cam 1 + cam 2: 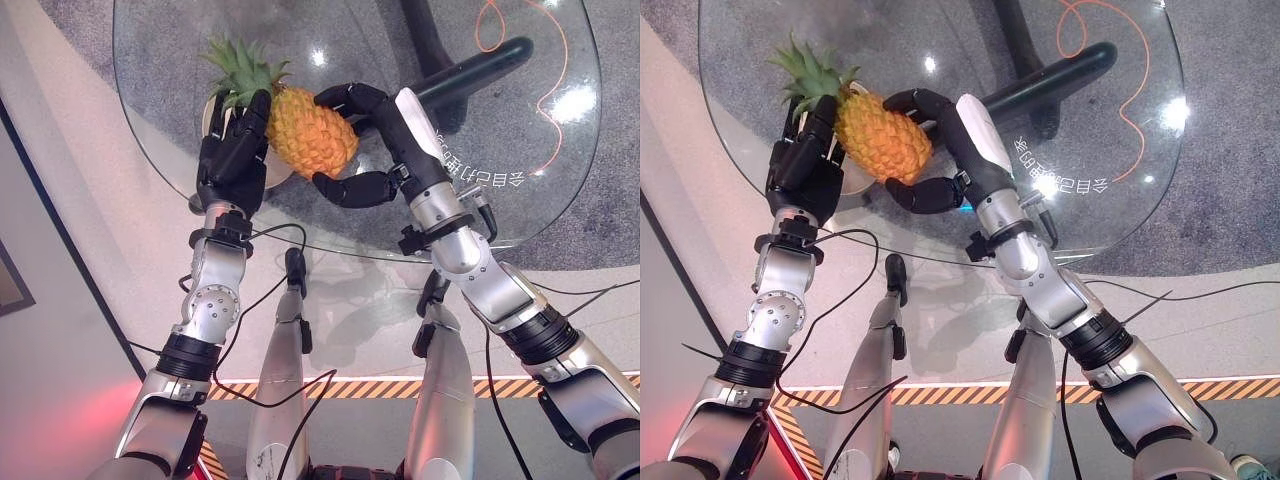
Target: Pick up the fruit to the plate
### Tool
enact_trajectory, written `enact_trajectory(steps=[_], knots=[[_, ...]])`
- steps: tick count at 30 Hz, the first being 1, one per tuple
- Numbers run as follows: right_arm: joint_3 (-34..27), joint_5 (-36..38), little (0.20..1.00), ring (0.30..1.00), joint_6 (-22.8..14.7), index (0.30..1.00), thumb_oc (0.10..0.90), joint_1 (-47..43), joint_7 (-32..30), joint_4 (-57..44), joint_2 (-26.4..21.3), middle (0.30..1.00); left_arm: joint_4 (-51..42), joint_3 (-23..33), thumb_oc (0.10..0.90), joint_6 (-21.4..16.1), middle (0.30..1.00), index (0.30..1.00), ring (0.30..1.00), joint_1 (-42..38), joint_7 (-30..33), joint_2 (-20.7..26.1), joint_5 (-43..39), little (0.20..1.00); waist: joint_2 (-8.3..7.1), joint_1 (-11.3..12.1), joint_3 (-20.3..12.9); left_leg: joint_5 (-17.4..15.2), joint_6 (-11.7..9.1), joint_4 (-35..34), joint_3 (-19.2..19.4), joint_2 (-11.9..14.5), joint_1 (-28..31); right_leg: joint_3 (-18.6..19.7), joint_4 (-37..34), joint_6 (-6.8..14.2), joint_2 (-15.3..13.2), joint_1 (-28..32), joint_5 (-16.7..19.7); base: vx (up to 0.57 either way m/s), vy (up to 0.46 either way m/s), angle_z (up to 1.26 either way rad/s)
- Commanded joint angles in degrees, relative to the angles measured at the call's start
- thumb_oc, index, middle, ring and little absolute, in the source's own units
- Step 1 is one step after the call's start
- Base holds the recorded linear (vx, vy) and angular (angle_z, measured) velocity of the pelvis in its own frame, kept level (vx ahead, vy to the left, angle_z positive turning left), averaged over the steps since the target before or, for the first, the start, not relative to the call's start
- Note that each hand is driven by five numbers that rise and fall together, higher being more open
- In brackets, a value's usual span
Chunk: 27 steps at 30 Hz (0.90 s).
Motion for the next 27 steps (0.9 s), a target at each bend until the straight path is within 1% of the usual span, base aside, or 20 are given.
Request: enact_trajectory(steps=[1, 9, 27], knots=[[2.7, 0.5, 0.2, 0.3, -6.2, 0.3, 0.1, -8.1, 2.7, -12.8, 2.2, 0.3, -10.9, -2.2, 0.8, -2.7, 0.9, 0.9, 0.9, -6.6, -5.9, 1.1, -0.4, 0.9, 0.28, 0.4, -1.4, -2.7, 2.1, 2.4, -0.7, -1.9, 1.6, -4.8, -8.4, 0.1, -0.2, 3.8, 6.1, 0.0, 0.0, 0.0], [3.4, 0.0, 0.2, 0.3, -5.6, 0.3, 0.1, -8.7, 4.0, -13.2, 1.7, 0.3, -10.7, -2.7, 0.8, -1.5, 0.9, 0.9, 0.9, -6.9, -7.0, 1.6, -1.0, 0.9, 0.32, 0.4, -1.4, -2.6, 2.2, 2.4, -0.7, -1.8, 1.6, -4.8, -8.5, 0.2, -0.3, 3.8, 6.2, 0.0, 0.0, 0.0], [4.4, 0.7, 0.2, 0.3, -6.2, 0.3, 0.1, -9.5, 4.9, -13.8, 0.7, 0.3, -10.8, -3.8, 0.8, -1.6, 0.9, 0.9, 0.9, -6.9, -9.4, 2.3, -1.6, 0.9, 0.29, 0.4, -1.4, -2.7, 2.3, 2.6, -0.9, -2.0, 1.3, -4.8, -8.5, 0.2, -0.3, 3.6, 6.4, 0.0, -0.001, 0.01]])
